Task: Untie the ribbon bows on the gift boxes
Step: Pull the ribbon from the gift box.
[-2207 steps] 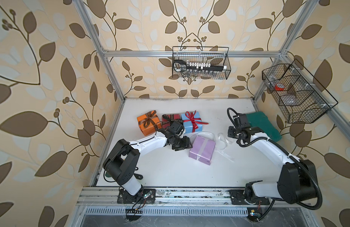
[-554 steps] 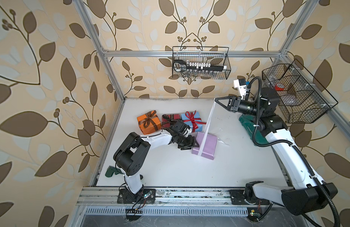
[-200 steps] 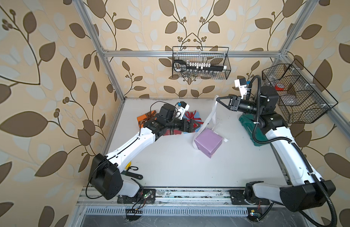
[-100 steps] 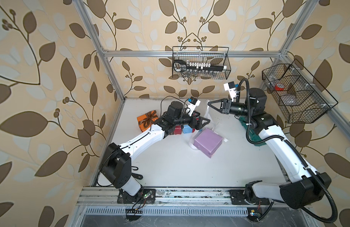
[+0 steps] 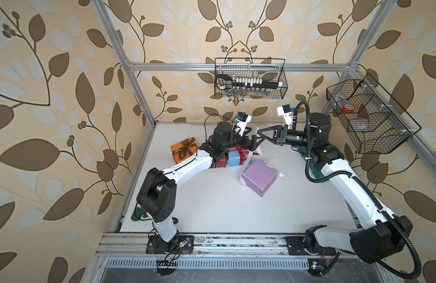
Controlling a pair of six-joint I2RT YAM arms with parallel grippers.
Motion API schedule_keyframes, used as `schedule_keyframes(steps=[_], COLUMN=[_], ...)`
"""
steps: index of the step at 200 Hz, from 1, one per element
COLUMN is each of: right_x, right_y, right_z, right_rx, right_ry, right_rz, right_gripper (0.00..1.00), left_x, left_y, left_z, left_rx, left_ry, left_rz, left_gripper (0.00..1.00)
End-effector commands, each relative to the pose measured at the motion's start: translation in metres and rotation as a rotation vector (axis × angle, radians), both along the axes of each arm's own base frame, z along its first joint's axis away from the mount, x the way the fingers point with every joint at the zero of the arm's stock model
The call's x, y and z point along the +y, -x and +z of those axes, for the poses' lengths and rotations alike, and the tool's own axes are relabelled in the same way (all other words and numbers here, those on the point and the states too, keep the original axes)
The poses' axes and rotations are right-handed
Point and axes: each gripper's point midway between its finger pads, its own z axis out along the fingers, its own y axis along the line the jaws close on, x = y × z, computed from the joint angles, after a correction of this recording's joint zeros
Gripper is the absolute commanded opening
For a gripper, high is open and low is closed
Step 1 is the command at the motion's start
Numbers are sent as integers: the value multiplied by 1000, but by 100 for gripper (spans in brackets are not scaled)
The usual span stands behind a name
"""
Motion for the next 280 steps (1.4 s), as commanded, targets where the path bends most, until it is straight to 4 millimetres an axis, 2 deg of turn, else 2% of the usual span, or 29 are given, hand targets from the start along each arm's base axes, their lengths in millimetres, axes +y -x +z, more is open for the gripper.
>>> schedule_keyframes(steps=[1, 14, 34, 66, 107, 143, 183, 204, 252, 280], right_x=[-1, -5, -14, -21, -28, -35, -50, -67, -96, -102], right_y=[10, 7, 0, -6, -11, -10, 0, 2, 20, 29], right_z=[10, 6, 2, -7, -27, -46, -77, -107, -203, -238], right_rx=[-39, -36, -39, -35, -23, -13, -29, -6, 240, 308], right_ry=[-13, 7, 27, 46, 99, 141, 266, 375, 536, 584], right_rz=[17, -7, -54, -85, -137, -158, -229, -307, -432, -475], right_gripper=[0, 0, 0, 0, 0, 43, 87, 90, 89, 89], left_x=[-9, -9, -4, 3, 8, 15, 20, 18, 18, 24], left_y=[10, 16, 24, 36, 57, 71, 67, 68, 68, 70], left_z=[31, 28, 24, 25, 42, 50, 47, 45, 34, 35], left_rx=[-47, -26, -17, -5, 46, 109, 206, 235, 286, 285], left_ry=[68, 59, 48, 43, 83, 119, 100, 92, 89, 79], left_rz=[-76, -100, -104, -106, -157, -154, -102, -109, -103, -80], left_gripper=[84, 61, 33, 0, 0, 0, 0, 0, 0, 0])
